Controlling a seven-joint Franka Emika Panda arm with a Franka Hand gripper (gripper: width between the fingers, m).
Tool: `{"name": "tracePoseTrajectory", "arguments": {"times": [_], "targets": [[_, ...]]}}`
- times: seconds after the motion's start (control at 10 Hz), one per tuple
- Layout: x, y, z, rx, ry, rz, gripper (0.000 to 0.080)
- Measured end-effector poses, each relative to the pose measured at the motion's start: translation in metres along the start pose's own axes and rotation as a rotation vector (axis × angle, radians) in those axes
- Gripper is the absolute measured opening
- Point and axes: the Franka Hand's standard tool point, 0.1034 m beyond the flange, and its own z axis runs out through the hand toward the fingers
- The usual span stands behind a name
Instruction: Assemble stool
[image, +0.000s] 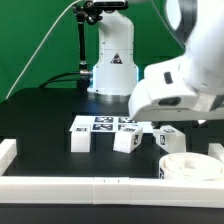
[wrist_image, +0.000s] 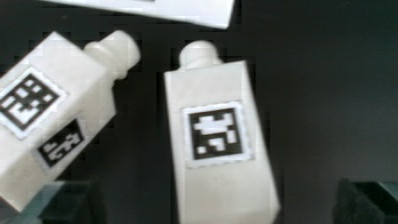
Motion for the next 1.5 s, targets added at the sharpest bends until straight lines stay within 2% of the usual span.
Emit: {"name": "tracePoseTrajectory", "arguments": {"times": [0.1, 0.2, 0.3, 0.5, 0.9, 1.1, 1.3, 1.5], "targets": [[0.004, -0.002, -0.001, -0.002, -0.024, 0.008, 0.0649], [-0.004, -0.001, 0.004, -0.004, -0.106, 0.008, 0.0649], [0.002, -0.001, 0.007, -0.004, -0.146, -0.001, 0.0649], [0.010, -0.003, 0.008, -0.002, -0.119, -0.022, 0.0649], [0.019, -0.002, 0.032, -0.005, -0.090, -0.019, 0.0649], [0.020, -0.001, 0.035, -0.005, -0.091, -0.018, 0.0649], [0.021, -0.001, 0.033, -0.005, -0.087, -0.018, 0.0352], [0.022, -0.001, 0.030, -0.004, -0.080, -0.019, 0.0337]]}}
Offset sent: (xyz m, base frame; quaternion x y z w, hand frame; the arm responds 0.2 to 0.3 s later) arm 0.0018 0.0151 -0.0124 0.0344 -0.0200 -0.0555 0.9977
